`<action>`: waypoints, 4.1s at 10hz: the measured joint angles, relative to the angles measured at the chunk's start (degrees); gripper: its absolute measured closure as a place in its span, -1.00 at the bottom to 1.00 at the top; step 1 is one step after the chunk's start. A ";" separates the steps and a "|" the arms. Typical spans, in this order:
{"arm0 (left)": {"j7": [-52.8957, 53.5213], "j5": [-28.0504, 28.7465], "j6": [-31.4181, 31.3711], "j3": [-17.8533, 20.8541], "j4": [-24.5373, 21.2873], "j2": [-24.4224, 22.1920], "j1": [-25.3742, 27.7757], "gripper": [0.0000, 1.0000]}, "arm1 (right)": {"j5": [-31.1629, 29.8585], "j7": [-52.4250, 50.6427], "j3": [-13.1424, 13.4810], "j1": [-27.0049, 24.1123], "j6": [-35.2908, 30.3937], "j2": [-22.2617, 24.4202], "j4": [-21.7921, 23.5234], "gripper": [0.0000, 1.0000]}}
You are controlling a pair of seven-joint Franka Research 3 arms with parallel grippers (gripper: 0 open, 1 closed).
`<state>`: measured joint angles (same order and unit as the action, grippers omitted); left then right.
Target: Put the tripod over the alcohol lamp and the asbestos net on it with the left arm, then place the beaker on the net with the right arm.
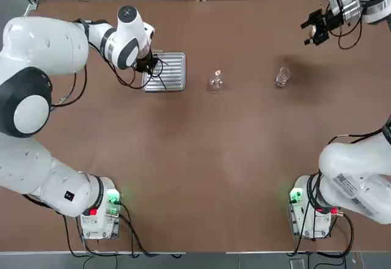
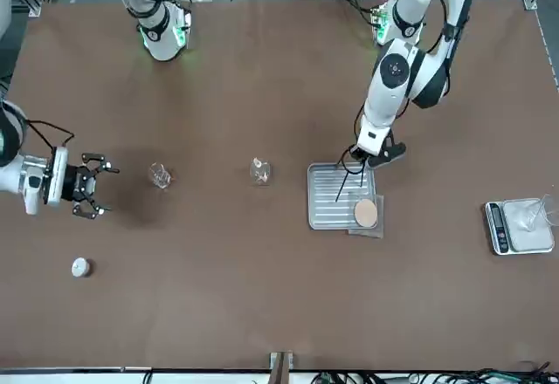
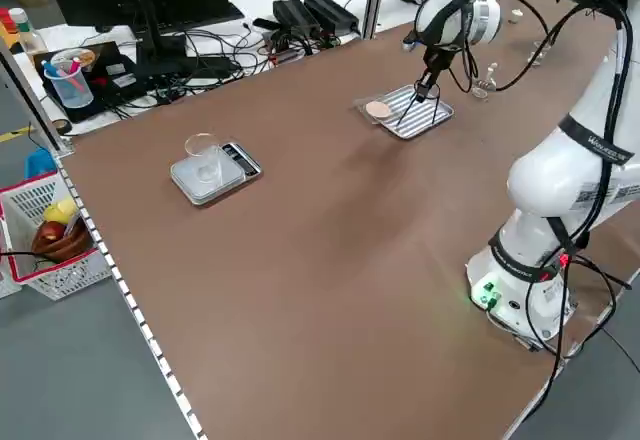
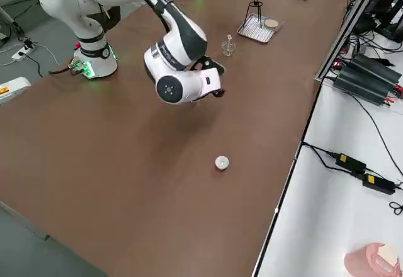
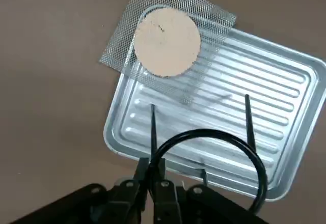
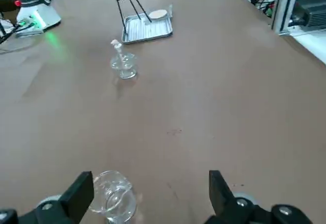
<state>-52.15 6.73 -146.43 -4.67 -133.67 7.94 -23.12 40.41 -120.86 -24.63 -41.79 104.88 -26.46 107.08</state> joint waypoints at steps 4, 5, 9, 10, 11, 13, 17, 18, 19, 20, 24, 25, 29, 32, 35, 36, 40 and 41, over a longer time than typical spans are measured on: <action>-0.69 -0.56 13.77 -0.57 12.73 0.27 -1.01 0.84 | 0.01 -12.08 -0.37 -4.13 0.21 -0.05 7.15 -1.00; -2.67 -1.94 16.98 -1.54 17.28 1.31 -1.80 0.84 | 0.01 -13.03 -0.40 -5.23 0.62 -0.07 9.12 -1.00; -13.57 -3.16 29.90 -3.38 37.37 13.00 -8.36 0.84 | 0.21 -15.46 -0.29 -8.72 6.13 -0.22 15.34 -1.00; -15.80 -3.22 32.47 -3.41 41.84 16.32 -10.40 0.84 | 1.26 -15.61 -0.26 -9.11 7.40 -0.41 16.47 -1.00; -18.33 -3.23 33.24 -3.44 44.87 19.08 -12.32 0.84 | 2.52 -15.74 -0.26 -9.27 8.20 -0.72 17.29 -1.00; -20.67 -4.10 34.07 -3.49 48.14 21.80 -14.90 0.84 | 5.28 -17.94 -0.40 -9.14 10.09 -1.90 18.61 -1.00; -25.92 -4.96 36.69 -3.52 50.17 22.01 -18.73 0.84 | 7.69 -24.42 -0.44 -7.29 11.65 -4.68 19.25 -1.00; -27.13 -4.98 36.64 -3.52 51.04 22.63 -19.50 0.84 | 8.83 -25.61 -0.38 -6.87 11.66 -5.06 19.27 -1.00; -28.21 -4.98 36.33 -3.51 52.34 24.13 -20.18 0.84 | 10.30 -26.46 -0.15 -6.66 11.67 -5.42 19.29 -1.00; -28.78 -4.99 35.77 -3.50 53.98 26.10 -20.48 0.84 | 11.39 -27.01 0.25 -6.66 11.67 -5.66 19.31 -1.00; -28.91 -5.04 32.72 -3.55 56.49 29.72 -21.28 0.84 | 14.14 -28.31 2.05 -6.65 11.65 -5.73 19.24 -1.00; -28.91 -5.04 31.66 -3.53 56.57 29.88 -21.40 0.84 | 15.18 -28.42 2.07 -6.49 11.64 -5.78 19.19 -1.00; -30.05 -5.06 29.39 -3.44 56.84 32.48 -21.64 0.84 | 17.31 -29.33 2.90 -3.94 11.95 -6.14 18.49 -1.00; -30.75 -5.08 28.44 -3.46 57.09 33.67 -21.82 0.84 | 18.49 -30.57 4.18 -2.20 12.14 -7.21 18.02 -1.00; -31.59 -6.75 28.39 -3.48 57.12 33.96 -21.86 0.84 | 19.18 -32.29 4.23 -1.27 12.14 -7.56 18.01 -1.00; -31.61 -6.79 28.39 -3.47 57.12 34.11 -21.86 0.84 | 19.20 -32.78 4.23 -1.10 12.11 -7.64 18.02 -1.00; -31.66 -6.81 28.29 -3.47 57.14 35.28 -21.86 0.84 | 19.21 -33.03 4.24 -0.98 12.01 -8.05 18.04 -1.00; -31.67 -6.82 28.29 -3.47 57.16 35.35 -21.86 0.84 | 19.21 -33.03 4.24 -0.98 11.95 -8.15 18.10 -1.00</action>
<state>-83.82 -0.08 -118.14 -8.15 -76.51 43.29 -44.98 59.62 -153.89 -20.39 -42.76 116.83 -34.60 125.17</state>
